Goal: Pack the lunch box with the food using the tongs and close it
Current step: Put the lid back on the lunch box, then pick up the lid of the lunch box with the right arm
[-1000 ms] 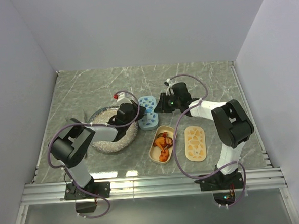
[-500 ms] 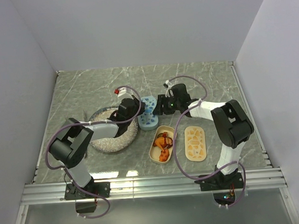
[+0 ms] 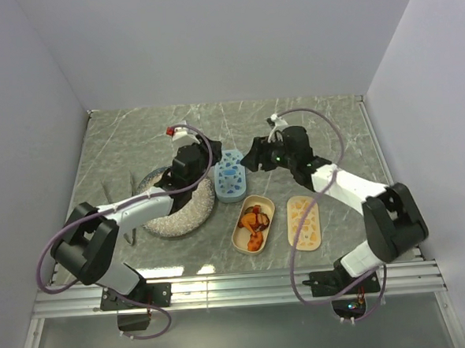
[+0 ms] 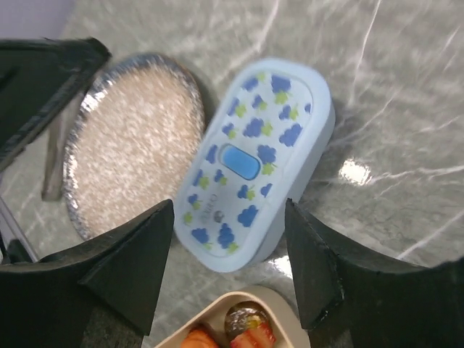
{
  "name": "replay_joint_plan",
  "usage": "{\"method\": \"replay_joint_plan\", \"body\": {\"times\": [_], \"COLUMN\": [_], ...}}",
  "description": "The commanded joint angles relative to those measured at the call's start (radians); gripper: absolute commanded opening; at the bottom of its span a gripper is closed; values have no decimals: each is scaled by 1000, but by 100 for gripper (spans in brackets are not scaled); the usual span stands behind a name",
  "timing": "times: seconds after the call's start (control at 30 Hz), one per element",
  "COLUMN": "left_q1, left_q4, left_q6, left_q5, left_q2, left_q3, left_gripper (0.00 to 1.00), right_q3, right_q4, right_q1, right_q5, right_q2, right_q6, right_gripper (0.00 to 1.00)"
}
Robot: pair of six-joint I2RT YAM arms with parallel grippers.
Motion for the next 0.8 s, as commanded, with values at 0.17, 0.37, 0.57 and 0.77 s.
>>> {"method": "replay_joint_plan", "body": {"times": [0.17,0.37,0.57,0.77], "left_q1": [-131,-260,-325,-385], "left_q4": [41,113,184,185], "left_q6": [114,152,122,97], "left_q5": [63,259,398,484], "left_q2": [-26,28,78,207], "left_q3": [30,55,56,113], "left_gripper": [57,69,82,89], "right_q3": [-180,-363,-439,-416], "right_q4": [-51,-195,-407,-609], "right_q1": [1,-4,-7,-11], "right_q5": [255,439,547,605], "right_q2": [-372,-677,-878,-955], "right_q6": [25,137,222,244], "right_gripper": [72,81,86,100]}}
